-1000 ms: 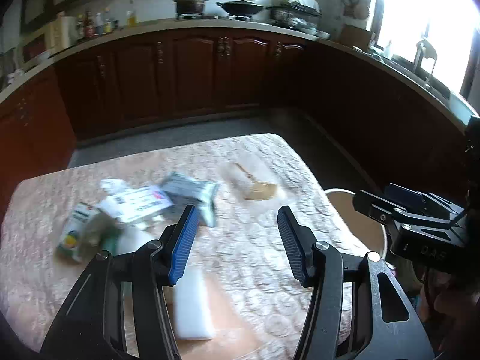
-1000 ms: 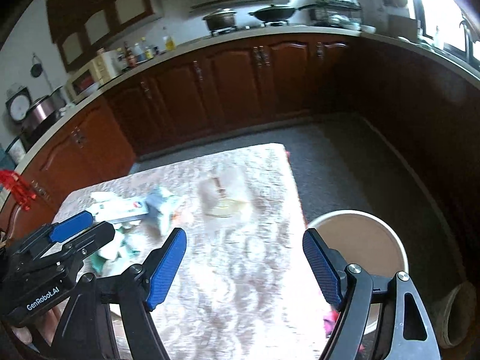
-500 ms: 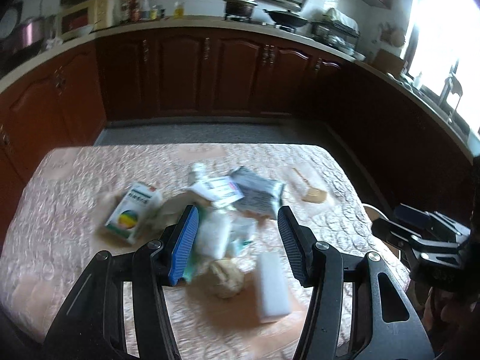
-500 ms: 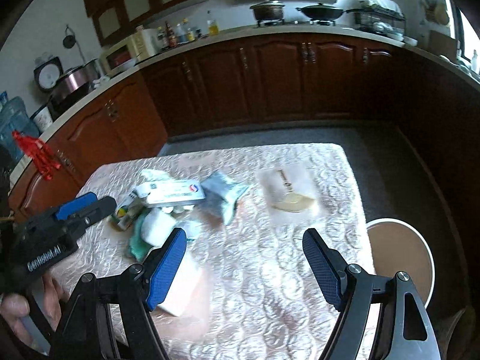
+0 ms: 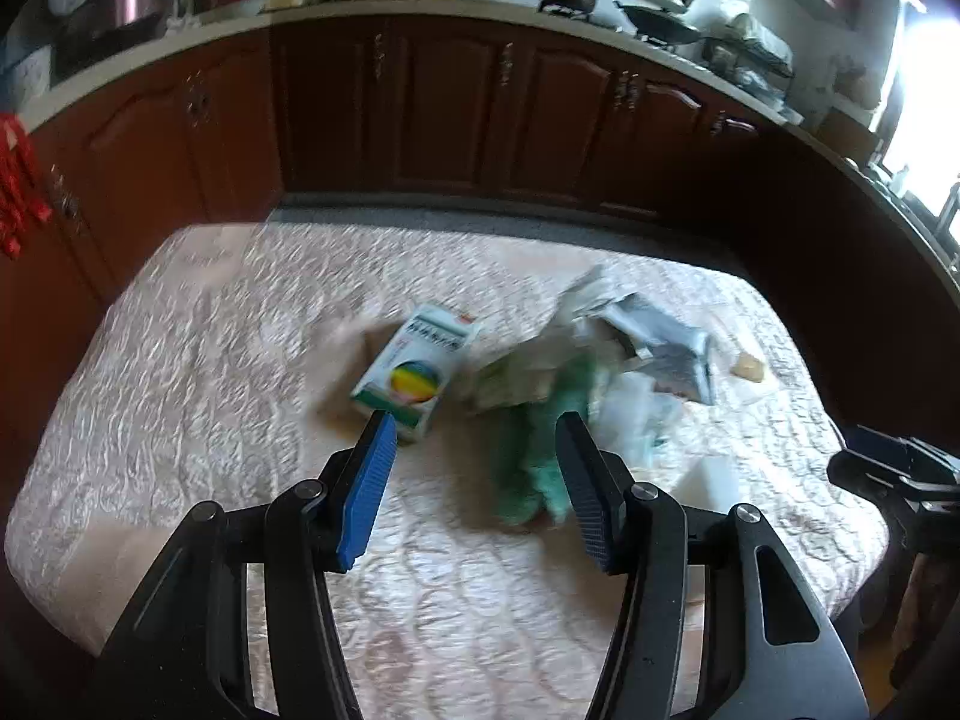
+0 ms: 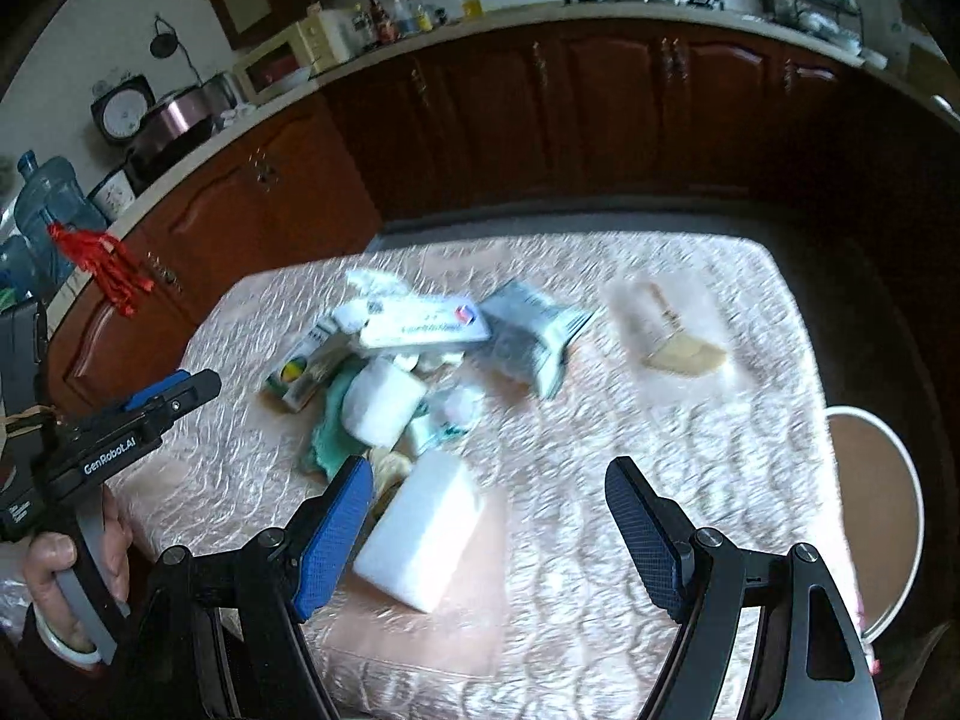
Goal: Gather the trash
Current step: 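Move both tools back over the remaining trash on the table, then grasp the green medicine box with the left tool while the right tool grasps the white foam block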
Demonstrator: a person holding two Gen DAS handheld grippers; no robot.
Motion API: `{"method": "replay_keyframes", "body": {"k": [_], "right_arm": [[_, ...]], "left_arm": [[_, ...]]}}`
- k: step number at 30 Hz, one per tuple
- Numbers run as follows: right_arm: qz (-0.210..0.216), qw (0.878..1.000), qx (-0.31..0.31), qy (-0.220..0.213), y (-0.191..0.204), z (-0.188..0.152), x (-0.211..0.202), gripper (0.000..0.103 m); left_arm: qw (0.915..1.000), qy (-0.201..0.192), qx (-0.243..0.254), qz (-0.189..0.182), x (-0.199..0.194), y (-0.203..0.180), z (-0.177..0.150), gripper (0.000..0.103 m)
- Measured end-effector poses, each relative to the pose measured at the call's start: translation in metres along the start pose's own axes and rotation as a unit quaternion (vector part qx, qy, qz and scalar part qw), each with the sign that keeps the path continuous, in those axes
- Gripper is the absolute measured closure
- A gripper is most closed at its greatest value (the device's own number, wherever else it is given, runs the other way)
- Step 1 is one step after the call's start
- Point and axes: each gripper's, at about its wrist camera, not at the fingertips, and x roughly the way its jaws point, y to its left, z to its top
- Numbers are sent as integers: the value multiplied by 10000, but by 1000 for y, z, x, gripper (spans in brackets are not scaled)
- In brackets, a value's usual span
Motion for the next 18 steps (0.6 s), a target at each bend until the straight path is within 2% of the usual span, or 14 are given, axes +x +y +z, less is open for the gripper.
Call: {"method": "replay_keyframes", "body": {"k": [4,18], "right_arm": [[134,9996,30,256,7,0,20,25],[166,9960,94,872,16,-10,70,26]], "left_arm": [[9999,112,-112,5,15,17,-2,49],[9948,809,578,216,107,22,17,49]]}}
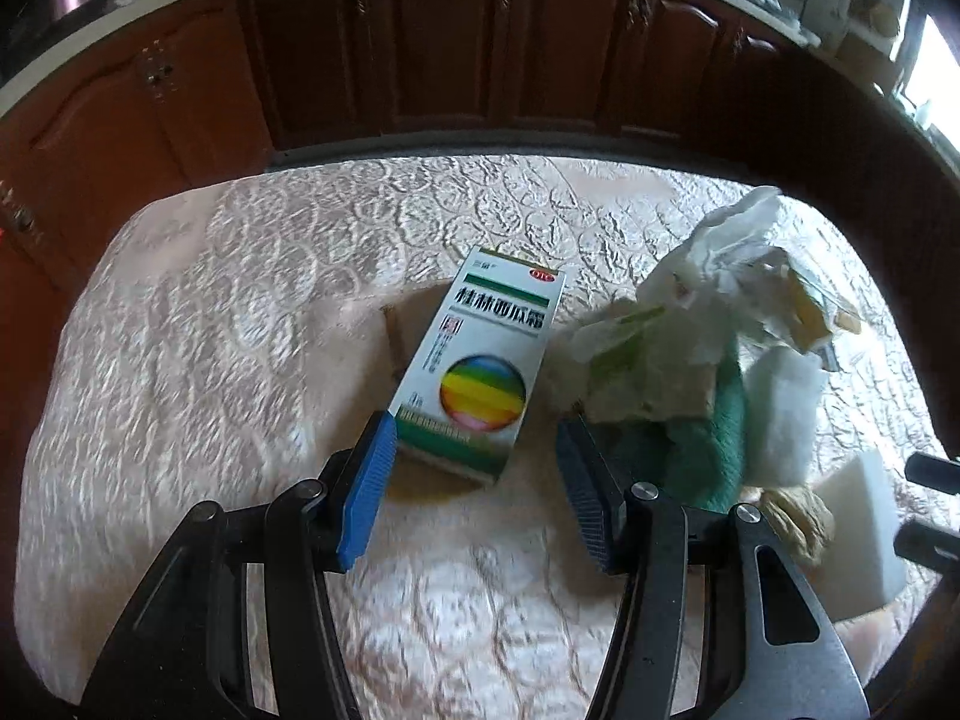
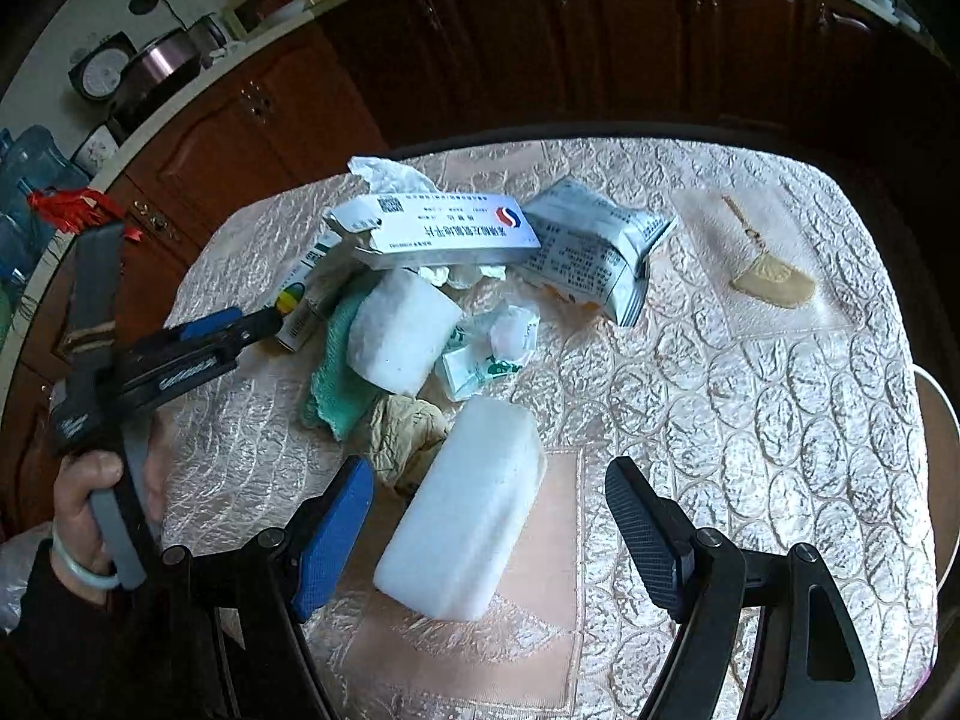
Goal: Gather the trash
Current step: 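Grasp the green medicine box with the left tool while the right tool grasps the white foam block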
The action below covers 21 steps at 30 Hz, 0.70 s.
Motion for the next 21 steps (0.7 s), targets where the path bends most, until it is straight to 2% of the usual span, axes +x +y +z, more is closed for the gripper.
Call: {"method": "replay_keyframes", "body": {"k": [7,13,18,21], "right_arm": [[98,9997,71,201,2,2,10,25],[114,9995,51,301,4,0,14,26],[130,9991,100,381,2,-2,19,25],[152,9990,92,400,3,-2,22,26]], "left_arm": [[9995,111,211,225,26,-4,23,49],[9992,210,286,189,33,-6,31,49],[9995,260,172,-52,32,-6,36,49],[9992,340,195,-11,39,-6,41,48]]}}
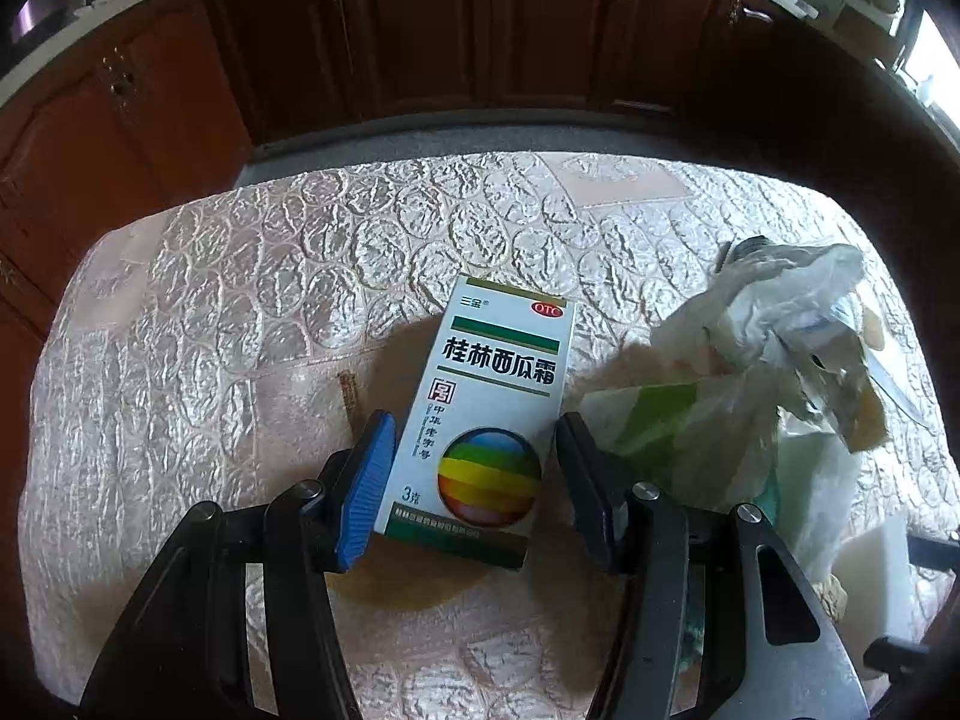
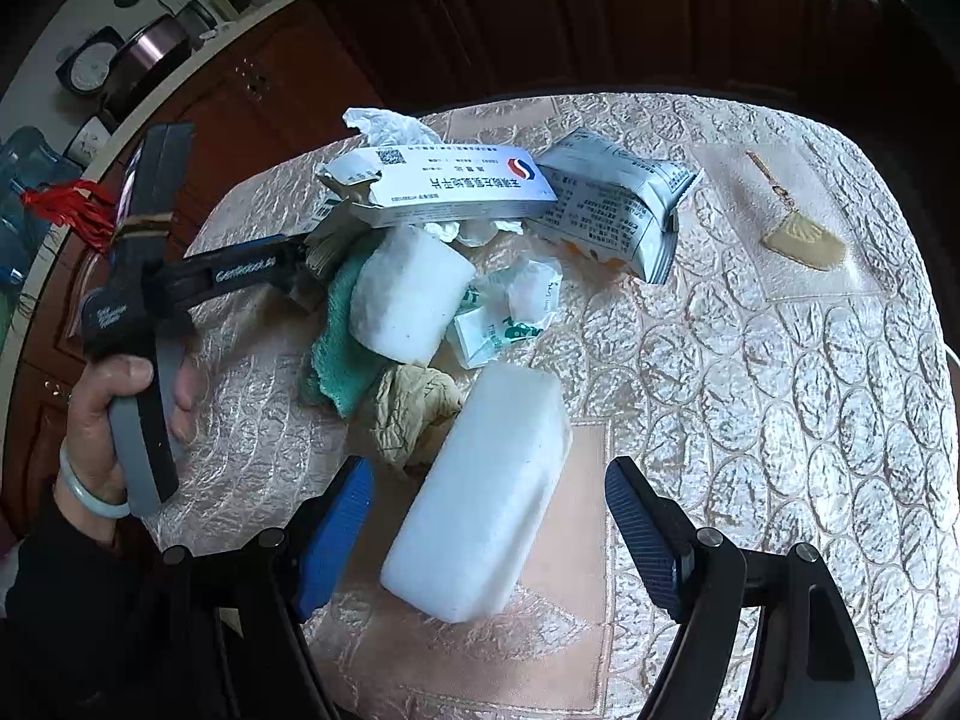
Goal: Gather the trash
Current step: 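Grasp the green medicine box with the left tool while the right tool grasps the white foam block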
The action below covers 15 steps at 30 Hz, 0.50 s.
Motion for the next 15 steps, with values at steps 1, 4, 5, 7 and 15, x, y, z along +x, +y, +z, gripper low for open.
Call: {"method": "replay_keyframes", "body": {"k": [1,4,5,7,15], "right_arm": [[3,10000,-3,8,0,0,-1,26],[7,10000,-15,21,1,-1,-2,26],[8,10000,-15,30,1,-2,-2,26],[6,10000,-9,37,1,-3,-2,26],[153,9998,-116,-13,5,-10,3,55]], "left_arm": [[10000,40,15,0,1,0,2,48],[9999,-47,25,-114,-1,-2,4,47],[9999,-41,18,-143,0,-2,6,45],[9999,34,42,-101,5,-2,8,39],[9989,158,-370,-220,19,9,10,45]]}}
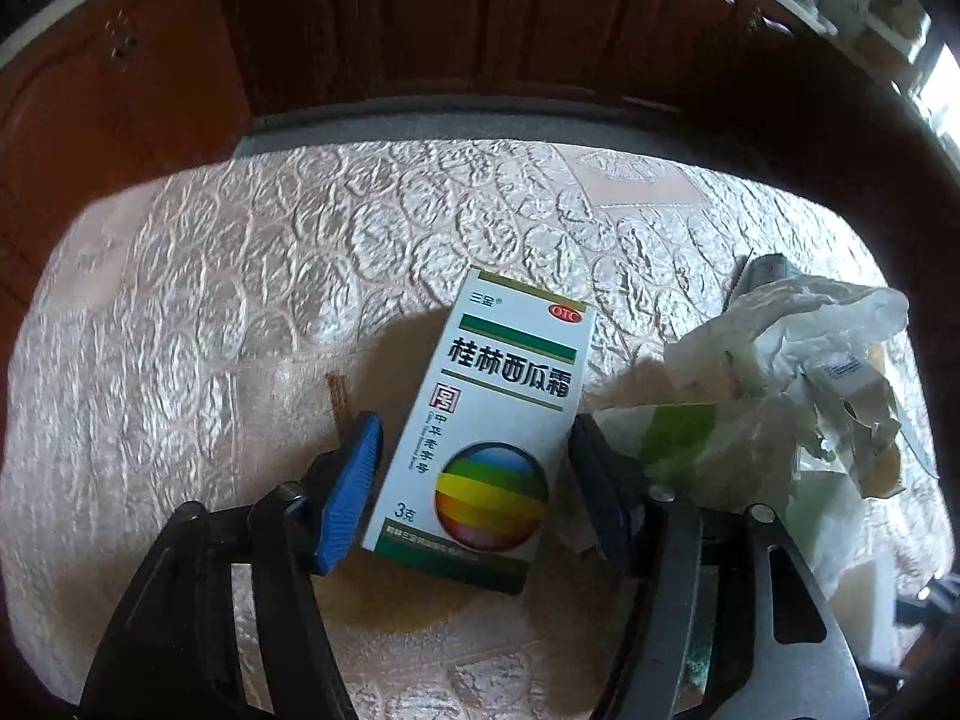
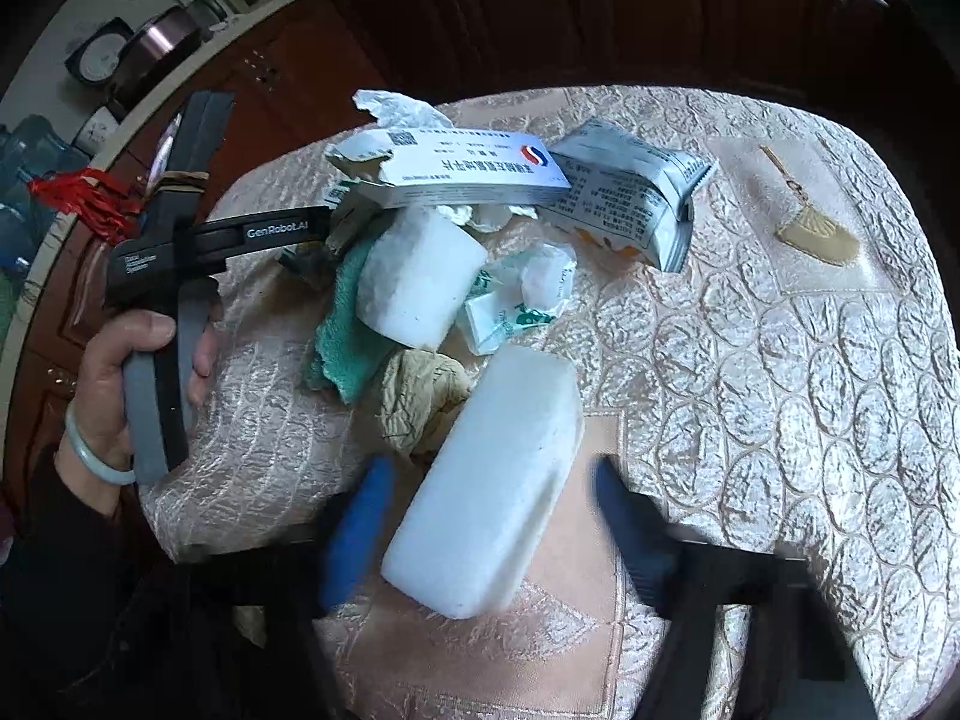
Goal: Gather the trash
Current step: 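Grasp the green medicine box with the left tool while the right tool grasps the white foam block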
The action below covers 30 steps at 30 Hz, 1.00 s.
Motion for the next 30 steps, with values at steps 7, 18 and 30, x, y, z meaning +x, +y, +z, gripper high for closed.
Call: {"method": "replay_keyframes", "body": {"k": [7,18,30], "right_arm": [[106,9996,-120,-222,-3,-2,-11,64],[160,9968,-182,-760,-11,-2,-59,65],[191,9927,-98,-1188,-21,-9,-97,65]], "left_arm": [[9990,-410,21,167,-37,3,-22,49],[9940,-1094,5,78,-116,-17,-57,51],[9861,-1586,350,-343,-176,-76,-77,53]]}}
